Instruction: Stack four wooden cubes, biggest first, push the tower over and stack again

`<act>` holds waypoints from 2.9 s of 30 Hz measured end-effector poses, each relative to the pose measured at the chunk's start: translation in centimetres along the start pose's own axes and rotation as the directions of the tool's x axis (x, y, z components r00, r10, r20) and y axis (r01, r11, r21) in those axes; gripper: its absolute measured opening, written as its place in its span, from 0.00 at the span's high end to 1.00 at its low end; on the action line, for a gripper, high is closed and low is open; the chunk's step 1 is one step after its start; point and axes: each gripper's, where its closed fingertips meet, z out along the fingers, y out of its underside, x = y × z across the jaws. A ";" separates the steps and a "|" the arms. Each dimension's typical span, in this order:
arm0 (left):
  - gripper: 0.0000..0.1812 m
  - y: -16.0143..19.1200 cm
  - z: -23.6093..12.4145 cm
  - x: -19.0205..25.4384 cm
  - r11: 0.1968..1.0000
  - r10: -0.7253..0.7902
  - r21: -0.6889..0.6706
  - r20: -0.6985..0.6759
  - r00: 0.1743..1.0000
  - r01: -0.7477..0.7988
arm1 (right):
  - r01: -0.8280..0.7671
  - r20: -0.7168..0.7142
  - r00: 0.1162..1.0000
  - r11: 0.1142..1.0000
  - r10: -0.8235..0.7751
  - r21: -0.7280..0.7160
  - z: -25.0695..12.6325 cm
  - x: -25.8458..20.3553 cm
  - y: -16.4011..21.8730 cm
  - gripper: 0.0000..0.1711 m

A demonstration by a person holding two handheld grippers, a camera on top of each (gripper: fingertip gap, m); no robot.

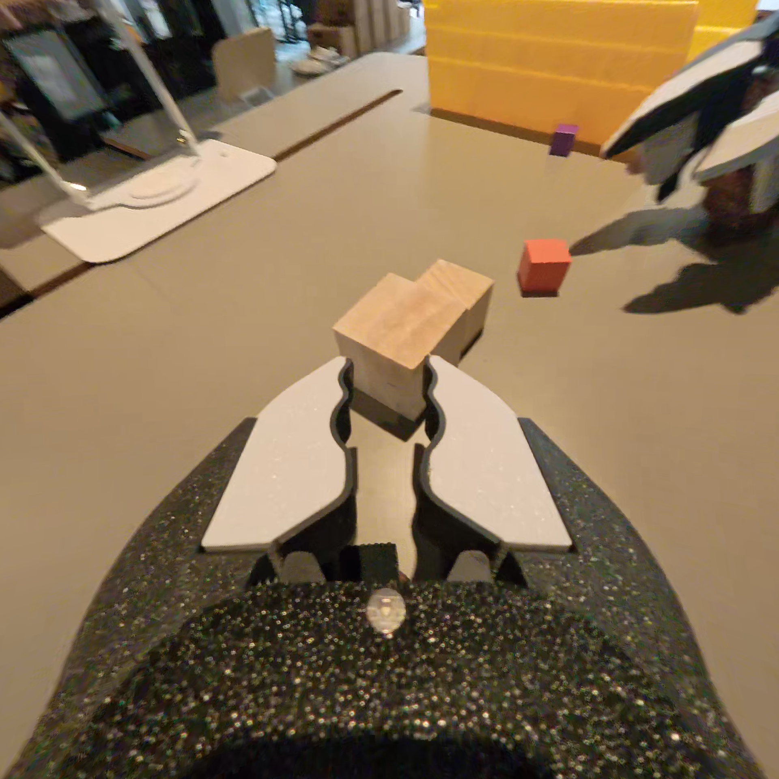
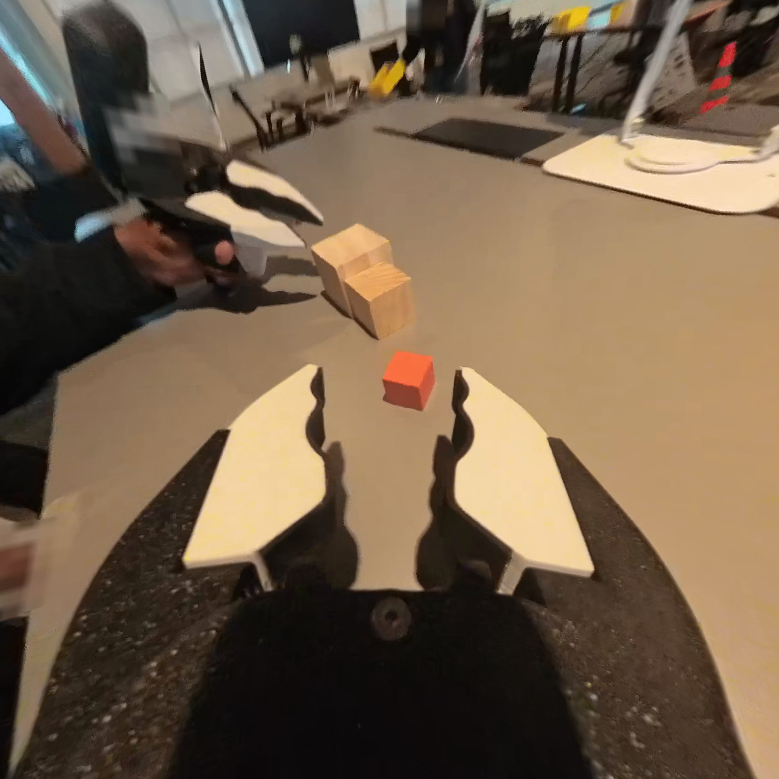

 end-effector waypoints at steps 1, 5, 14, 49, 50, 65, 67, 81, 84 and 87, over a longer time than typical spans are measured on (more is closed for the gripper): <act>0.82 0.0 0.0 0.2 1.000 -0.015 -0.003 -0.029 0.999 0.015 | 0.054 0.016 0.998 0.997 -0.053 -0.050 1.2 -0.4 0.0 0.64; 0.81 -0.8 -0.8 -0.5 0.994 -0.081 0.072 -0.040 0.996 0.084 | 0.328 0.149 0.943 0.911 -0.299 -0.251 5.3 -1.9 0.0 0.63; 0.82 -2.9 -3.7 -1.4 0.942 -0.147 0.298 -0.054 0.988 0.157 | 0.556 0.389 0.829 0.674 -0.403 -0.486 12.0 -1.4 0.0 0.58; 0.84 -1.7 -6.6 -1.7 0.862 -0.369 0.290 -0.202 0.907 0.415 | 0.604 0.429 0.797 0.560 -0.425 -0.567 15.4 -3.7 -3.7 0.74; 0.84 -1.7 -6.5 -1.7 0.863 -0.369 0.288 -0.201 0.908 0.414 | 0.606 0.429 0.796 0.558 -0.428 -0.567 15.5 -3.7 -3.6 0.74; 0.84 -1.5 -6.5 -1.9 0.858 -0.385 0.280 -0.205 0.900 0.431 | 0.607 0.446 0.794 0.564 -0.413 -0.559 15.8 -3.7 -3.5 0.74; 0.84 -1.5 -6.5 -1.9 0.857 -0.386 0.281 -0.204 0.900 0.432 | 0.609 0.445 0.793 0.565 -0.416 -0.557 15.9 -3.7 -3.5 0.74; 0.84 -1.5 -6.5 -2.0 0.855 -0.392 0.278 -0.204 0.897 0.437 | 0.602 0.428 0.798 0.582 -0.424 -0.546 16.0 -3.6 -3.7 0.72; 0.84 -1.5 -6.5 -1.9 0.855 -0.393 0.278 -0.205 0.896 0.438 | 0.586 0.402 0.810 0.603 -0.426 -0.541 15.8 -3.4 -3.9 0.59; 0.84 -1.4 -6.6 -2.0 0.854 -0.396 0.275 -0.206 0.895 0.441 | 0.550 0.357 0.835 0.642 -0.418 -0.534 14.0 -3.0 -4.1 0.53</act>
